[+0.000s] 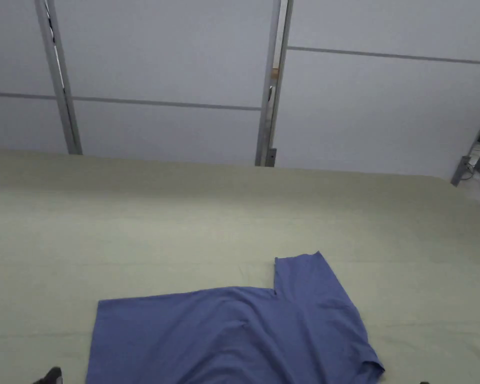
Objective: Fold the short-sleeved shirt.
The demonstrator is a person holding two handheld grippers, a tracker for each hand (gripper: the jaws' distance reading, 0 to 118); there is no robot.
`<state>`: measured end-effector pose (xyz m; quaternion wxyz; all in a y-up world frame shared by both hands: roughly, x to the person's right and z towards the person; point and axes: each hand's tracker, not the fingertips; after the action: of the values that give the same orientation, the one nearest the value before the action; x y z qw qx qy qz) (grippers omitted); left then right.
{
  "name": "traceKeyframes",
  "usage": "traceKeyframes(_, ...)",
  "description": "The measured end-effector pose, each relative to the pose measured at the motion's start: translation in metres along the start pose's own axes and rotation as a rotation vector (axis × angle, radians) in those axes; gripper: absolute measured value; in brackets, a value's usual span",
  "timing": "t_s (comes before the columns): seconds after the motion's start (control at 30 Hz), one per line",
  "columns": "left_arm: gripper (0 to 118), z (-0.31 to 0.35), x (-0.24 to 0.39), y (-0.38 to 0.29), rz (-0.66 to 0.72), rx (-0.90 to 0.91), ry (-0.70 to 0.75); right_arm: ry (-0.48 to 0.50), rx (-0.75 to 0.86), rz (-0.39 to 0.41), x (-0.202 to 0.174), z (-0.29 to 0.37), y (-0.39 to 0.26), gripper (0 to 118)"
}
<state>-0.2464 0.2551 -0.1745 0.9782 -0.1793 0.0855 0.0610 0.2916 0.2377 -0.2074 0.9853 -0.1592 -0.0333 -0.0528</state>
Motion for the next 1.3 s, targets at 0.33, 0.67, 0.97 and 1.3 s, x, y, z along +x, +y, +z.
traceKeyframes(0.33,0,0.0,0.023,0.016,0.07,0.05,-0.045,0.136,0.092,-0.002,-0.055,0.005,0.041,3)
traceKeyframes(0.67,35,-0.172,0.011,0.063,0.134,-0.209,-0.042,0.164,0.052,0.025,-0.078,-0.062,0.063,3)
traceKeyframes(0.97,118,-0.38,0.012,-0.034,0.098,-0.693,0.092,0.149,-0.068,0.023,-0.091,-0.158,0.056,3)
traceKeyframes(1.3,65,-0.389,0.034,-0.05,-0.052,-0.611,0.153,0.101,-0.268,0.065,-0.095,-0.266,0.025,40)
